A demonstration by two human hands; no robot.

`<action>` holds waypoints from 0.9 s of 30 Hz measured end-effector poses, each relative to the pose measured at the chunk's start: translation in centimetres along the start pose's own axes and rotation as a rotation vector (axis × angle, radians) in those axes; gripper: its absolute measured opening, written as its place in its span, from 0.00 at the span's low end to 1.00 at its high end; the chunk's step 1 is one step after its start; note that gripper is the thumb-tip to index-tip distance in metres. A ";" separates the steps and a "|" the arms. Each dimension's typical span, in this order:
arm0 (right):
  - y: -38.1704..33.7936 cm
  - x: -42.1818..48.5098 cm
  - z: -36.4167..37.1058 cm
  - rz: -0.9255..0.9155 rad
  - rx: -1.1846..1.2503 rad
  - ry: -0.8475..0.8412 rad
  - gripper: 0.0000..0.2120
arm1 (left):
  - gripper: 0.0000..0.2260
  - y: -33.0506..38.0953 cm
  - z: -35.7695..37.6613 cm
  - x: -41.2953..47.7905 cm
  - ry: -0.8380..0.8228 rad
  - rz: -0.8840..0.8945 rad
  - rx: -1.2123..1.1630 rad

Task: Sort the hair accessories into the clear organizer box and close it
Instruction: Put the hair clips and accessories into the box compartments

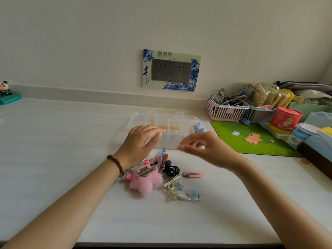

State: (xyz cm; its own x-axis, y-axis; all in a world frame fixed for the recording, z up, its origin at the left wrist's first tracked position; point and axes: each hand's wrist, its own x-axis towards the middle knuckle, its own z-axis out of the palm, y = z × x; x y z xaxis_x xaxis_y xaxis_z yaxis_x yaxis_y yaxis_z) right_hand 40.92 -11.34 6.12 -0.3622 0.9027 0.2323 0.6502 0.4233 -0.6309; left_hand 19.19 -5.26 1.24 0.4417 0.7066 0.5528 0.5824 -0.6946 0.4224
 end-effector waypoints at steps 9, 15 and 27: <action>1.5 -6.2 1.1 0.063 -0.046 -0.247 0.12 | 0.28 0.0 0.0 -0.1 0.004 0.001 0.002; 1.9 -6.5 1.3 0.050 -0.055 -0.191 0.09 | 0.30 -0.1 0.1 0.0 0.002 0.000 0.016; 1.7 0.8 -1.6 0.108 0.276 0.363 0.14 | 0.30 -0.3 0.2 0.0 0.015 -0.001 0.000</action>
State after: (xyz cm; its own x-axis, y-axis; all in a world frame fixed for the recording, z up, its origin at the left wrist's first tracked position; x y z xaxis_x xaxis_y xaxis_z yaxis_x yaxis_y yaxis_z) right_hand 42.77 -9.75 6.43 -0.0127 0.9301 0.3671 0.4513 0.3330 -0.8279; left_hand 19.16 -4.98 0.99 0.4311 0.7050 0.5631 0.5826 -0.6941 0.4229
